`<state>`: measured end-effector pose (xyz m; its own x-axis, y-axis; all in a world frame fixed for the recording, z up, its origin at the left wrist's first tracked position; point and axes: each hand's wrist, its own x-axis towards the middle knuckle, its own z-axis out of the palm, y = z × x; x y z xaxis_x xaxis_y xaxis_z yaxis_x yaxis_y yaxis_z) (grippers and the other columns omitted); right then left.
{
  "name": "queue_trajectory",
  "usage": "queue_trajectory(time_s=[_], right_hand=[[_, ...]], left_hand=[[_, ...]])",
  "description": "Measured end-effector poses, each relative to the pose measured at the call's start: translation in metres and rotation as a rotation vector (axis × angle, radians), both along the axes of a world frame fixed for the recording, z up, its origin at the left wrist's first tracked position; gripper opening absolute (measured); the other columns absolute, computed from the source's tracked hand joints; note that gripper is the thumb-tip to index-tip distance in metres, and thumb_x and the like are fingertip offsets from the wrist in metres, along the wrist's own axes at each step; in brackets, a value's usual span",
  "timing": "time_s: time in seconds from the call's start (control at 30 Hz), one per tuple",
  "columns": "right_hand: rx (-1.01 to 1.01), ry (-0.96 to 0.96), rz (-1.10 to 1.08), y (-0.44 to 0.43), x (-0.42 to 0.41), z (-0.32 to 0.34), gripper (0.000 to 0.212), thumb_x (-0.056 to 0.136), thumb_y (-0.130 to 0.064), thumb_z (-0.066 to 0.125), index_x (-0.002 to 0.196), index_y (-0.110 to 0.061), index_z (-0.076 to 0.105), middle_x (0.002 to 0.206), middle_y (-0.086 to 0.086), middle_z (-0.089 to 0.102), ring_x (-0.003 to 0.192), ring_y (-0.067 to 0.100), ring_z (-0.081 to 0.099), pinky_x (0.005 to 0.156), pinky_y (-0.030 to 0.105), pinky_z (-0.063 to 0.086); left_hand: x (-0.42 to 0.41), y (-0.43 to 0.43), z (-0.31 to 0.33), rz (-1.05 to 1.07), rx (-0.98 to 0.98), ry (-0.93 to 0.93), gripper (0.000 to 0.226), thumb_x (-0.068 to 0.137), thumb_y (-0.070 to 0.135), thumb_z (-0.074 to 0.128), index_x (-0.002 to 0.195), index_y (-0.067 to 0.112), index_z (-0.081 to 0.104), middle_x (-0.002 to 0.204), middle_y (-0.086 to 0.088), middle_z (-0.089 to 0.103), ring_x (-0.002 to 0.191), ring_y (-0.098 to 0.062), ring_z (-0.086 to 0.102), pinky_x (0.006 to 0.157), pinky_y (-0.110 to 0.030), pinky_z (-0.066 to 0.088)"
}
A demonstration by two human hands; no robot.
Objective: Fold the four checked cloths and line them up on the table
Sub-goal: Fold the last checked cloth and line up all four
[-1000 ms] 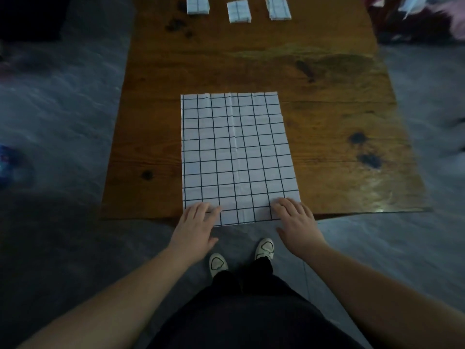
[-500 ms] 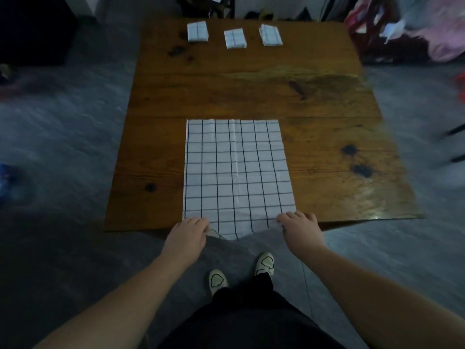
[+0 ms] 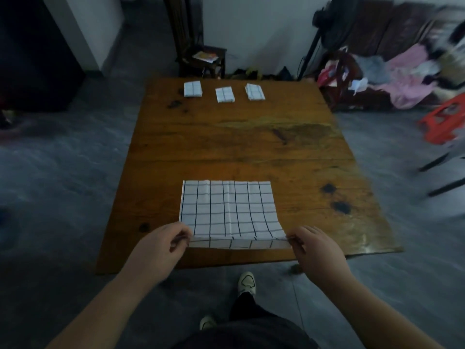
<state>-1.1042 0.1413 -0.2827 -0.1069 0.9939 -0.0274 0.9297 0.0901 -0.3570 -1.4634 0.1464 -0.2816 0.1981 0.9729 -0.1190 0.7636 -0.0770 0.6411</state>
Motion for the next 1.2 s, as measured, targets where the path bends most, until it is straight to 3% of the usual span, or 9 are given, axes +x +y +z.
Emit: queue_trajectory(time_s=[0.1, 0.3, 0.43, 0.57, 0.67, 0.83, 0.9, 1.03, 1.2], right_hand=[[0.026, -0.009, 0.012, 0.027, 0.007, 0.005, 0.010, 0.093, -0.019, 0.066, 0.096, -0.027, 0.068, 0.091, -0.017, 0.064, 0.086, 0.011, 0.058, 0.070, 0.031, 0.050], [-0.013, -0.034, 0.067, 0.107, 0.011, -0.002, 0.017, 0.097, -0.028, 0.058, 0.086, -0.038, 0.050, 0.083, -0.023, 0.049, 0.083, 0.009, 0.053, 0.069, 0.028, 0.044], [-0.079, -0.066, 0.073, 0.154, 0.012, -0.021, 0.010, 0.101, -0.030, 0.053, 0.094, -0.036, 0.058, 0.088, -0.022, 0.049, 0.088, 0.009, 0.052, 0.073, 0.028, 0.042], [-0.170, -0.073, 0.118, 0.213, 0.005, -0.050, 0.013, 0.101, -0.030, 0.049, 0.099, -0.034, 0.061, 0.093, -0.017, 0.057, 0.091, 0.011, 0.053, 0.074, 0.031, 0.043], [-0.243, -0.089, 0.134, 0.242, -0.002, -0.070, 0.015, 0.101, -0.029, 0.047, 0.096, -0.034, 0.061, 0.093, -0.014, 0.060, 0.090, 0.013, 0.053, 0.077, 0.034, 0.047], [-0.344, -0.120, 0.163, 0.273, -0.014, -0.098, 0.016, 0.100, -0.027, 0.045, 0.091, -0.034, 0.056, 0.092, -0.012, 0.058, 0.096, 0.017, 0.055, 0.084, 0.039, 0.047], [-0.372, -0.136, 0.140, 0.279, -0.017, -0.104, 0.011, 0.101, -0.029, 0.048, 0.104, -0.033, 0.058, 0.106, -0.009, 0.059, 0.108, 0.020, 0.054, 0.091, 0.041, 0.046], [-0.343, -0.113, 0.119, 0.271, -0.017, -0.107, 0.037, 0.099, -0.033, 0.057, 0.135, -0.030, 0.051, 0.136, -0.004, 0.051, 0.126, 0.022, 0.046, 0.105, 0.043, 0.042], [-0.303, -0.053, 0.078, 0.234, -0.014, -0.102, 0.044, 0.100, -0.033, 0.056, 0.142, -0.027, 0.047, 0.146, -0.005, 0.047, 0.137, 0.019, 0.040, 0.112, 0.042, 0.039]], left_hand=[[0.005, 0.031, 0.013, -0.024, 0.009, 0.066, 0.015, 0.098, 0.026, 0.062, 0.103, 0.040, 0.061, 0.097, 0.025, 0.061, 0.091, 0.008, 0.057, 0.070, -0.013, 0.043], [0.016, 0.112, 0.014, -0.013, -0.018, 0.167, 0.014, 0.099, 0.028, 0.059, 0.102, 0.041, 0.059, 0.095, 0.020, 0.062, 0.086, 0.004, 0.058, 0.072, -0.018, 0.047], [0.024, 0.151, -0.003, 0.031, -0.081, 0.235, 0.015, 0.100, 0.028, 0.059, 0.107, 0.041, 0.056, 0.093, 0.020, 0.058, 0.082, 0.002, 0.056, 0.066, -0.018, 0.042], [0.029, 0.192, -0.031, 0.074, -0.214, 0.298, 0.013, 0.101, 0.028, 0.057, 0.109, 0.037, 0.057, 0.093, 0.014, 0.061, 0.081, -0.002, 0.059, 0.068, -0.025, 0.051], [0.031, 0.212, -0.050, 0.102, -0.272, 0.334, 0.014, 0.101, 0.026, 0.056, 0.114, 0.033, 0.057, 0.094, 0.012, 0.061, 0.081, -0.003, 0.058, 0.064, -0.023, 0.044], [0.031, 0.229, -0.080, 0.175, -0.364, 0.391, 0.016, 0.100, 0.024, 0.056, 0.116, 0.029, 0.058, 0.092, 0.010, 0.063, 0.079, -0.007, 0.061, 0.070, -0.029, 0.054], [0.033, 0.230, -0.085, 0.204, -0.376, 0.409, 0.026, 0.099, 0.023, 0.058, 0.124, 0.029, 0.055, 0.106, 0.008, 0.063, 0.090, -0.009, 0.060, 0.077, -0.031, 0.055], [0.036, 0.224, -0.090, 0.200, -0.308, 0.441, 0.053, 0.097, 0.024, 0.062, 0.145, 0.027, 0.042, 0.139, 0.002, 0.054, 0.125, -0.018, 0.051, 0.104, -0.040, 0.046], [0.042, 0.197, -0.083, 0.167, -0.248, 0.444, 0.052, 0.100, 0.023, 0.057, 0.149, 0.026, 0.039, 0.148, 0.001, 0.048, 0.132, -0.019, 0.046, 0.107, -0.040, 0.043]])
